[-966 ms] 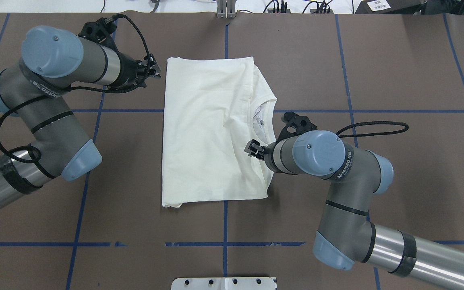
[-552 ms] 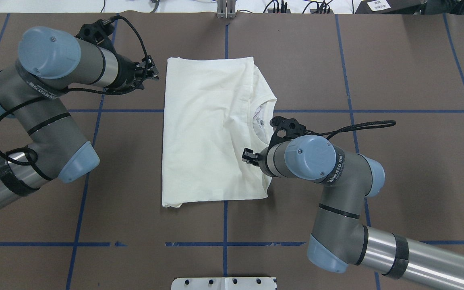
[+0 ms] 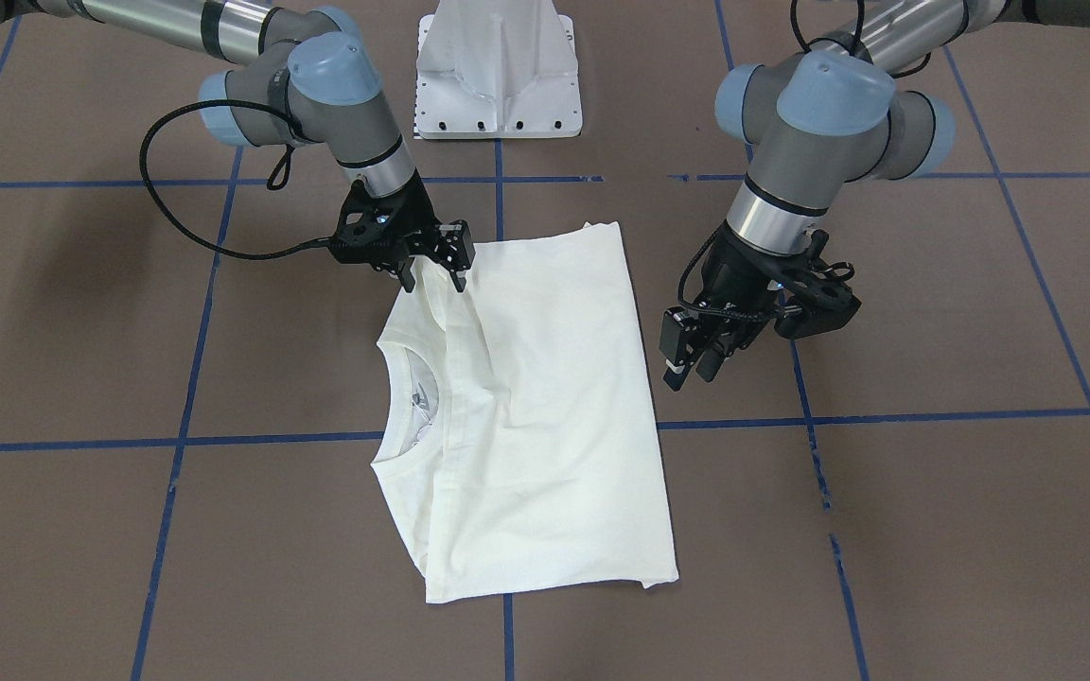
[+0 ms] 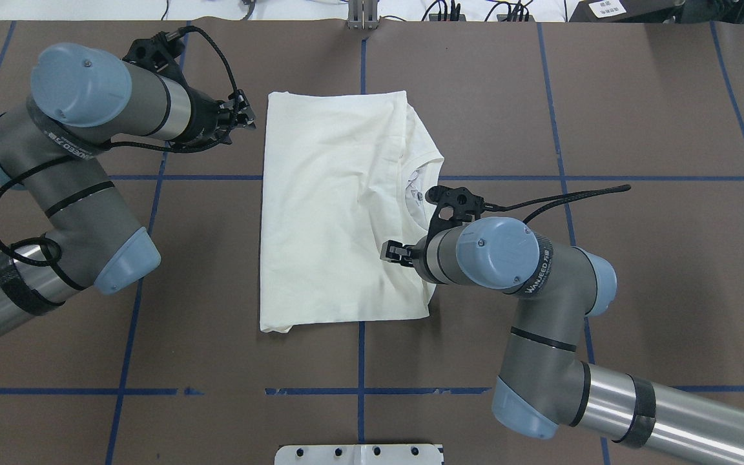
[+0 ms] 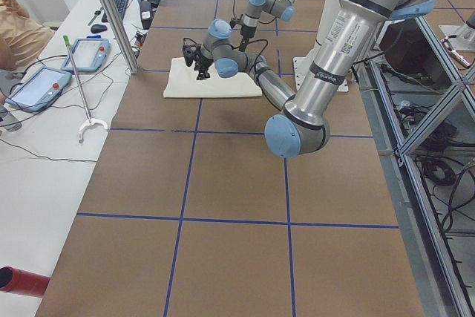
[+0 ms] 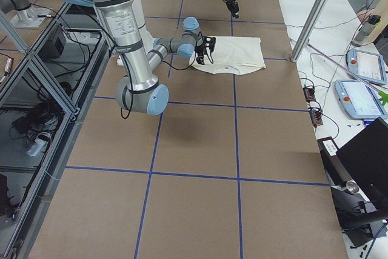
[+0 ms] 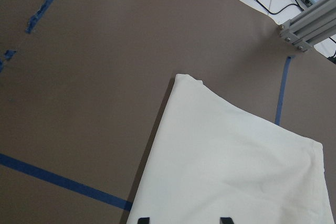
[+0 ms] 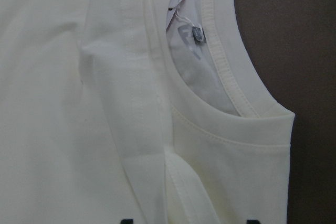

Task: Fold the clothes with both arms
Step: 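Press and smooth the fold beside the collar with the right gripper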

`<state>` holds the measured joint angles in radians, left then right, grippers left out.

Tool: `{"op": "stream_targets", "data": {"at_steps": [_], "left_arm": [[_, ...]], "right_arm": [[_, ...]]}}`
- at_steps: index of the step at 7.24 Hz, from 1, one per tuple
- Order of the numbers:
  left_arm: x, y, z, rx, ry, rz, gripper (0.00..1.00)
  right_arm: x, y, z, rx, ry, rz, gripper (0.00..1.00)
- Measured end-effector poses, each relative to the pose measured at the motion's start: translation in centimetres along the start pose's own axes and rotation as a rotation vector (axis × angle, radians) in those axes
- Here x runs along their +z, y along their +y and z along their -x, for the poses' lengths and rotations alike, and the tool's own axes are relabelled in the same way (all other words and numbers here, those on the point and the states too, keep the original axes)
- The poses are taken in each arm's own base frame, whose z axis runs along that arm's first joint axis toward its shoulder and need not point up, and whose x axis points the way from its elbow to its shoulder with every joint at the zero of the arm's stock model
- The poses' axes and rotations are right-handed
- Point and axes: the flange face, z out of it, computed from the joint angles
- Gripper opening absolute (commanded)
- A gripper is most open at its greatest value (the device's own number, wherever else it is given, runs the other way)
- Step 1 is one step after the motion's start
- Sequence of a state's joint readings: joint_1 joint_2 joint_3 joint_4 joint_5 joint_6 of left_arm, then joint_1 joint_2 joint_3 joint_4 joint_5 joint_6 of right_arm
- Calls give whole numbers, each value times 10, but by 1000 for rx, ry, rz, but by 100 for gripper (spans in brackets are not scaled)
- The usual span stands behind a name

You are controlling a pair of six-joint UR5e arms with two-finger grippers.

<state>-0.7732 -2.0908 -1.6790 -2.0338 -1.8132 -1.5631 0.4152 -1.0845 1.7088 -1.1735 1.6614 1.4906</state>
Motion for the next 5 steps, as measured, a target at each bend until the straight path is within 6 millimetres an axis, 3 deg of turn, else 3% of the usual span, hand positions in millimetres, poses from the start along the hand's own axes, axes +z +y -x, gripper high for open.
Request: {"op": "stream_targets", "data": {"at_steps": [1, 3, 4, 5], "left_arm": [[0, 0, 0, 0, -1, 0, 54], [0, 0, 0, 0, -2, 1, 54], [1, 0, 0, 0, -2, 2, 54], [0, 1, 0, 0, -1, 2, 54]], "right_arm": [[3, 2, -1, -51, 6, 4, 65], [9, 5, -3, -109, 15, 12, 9], [12, 8, -5, -119, 19, 17, 0], [14, 11, -6, -123, 24, 22, 0]]}}
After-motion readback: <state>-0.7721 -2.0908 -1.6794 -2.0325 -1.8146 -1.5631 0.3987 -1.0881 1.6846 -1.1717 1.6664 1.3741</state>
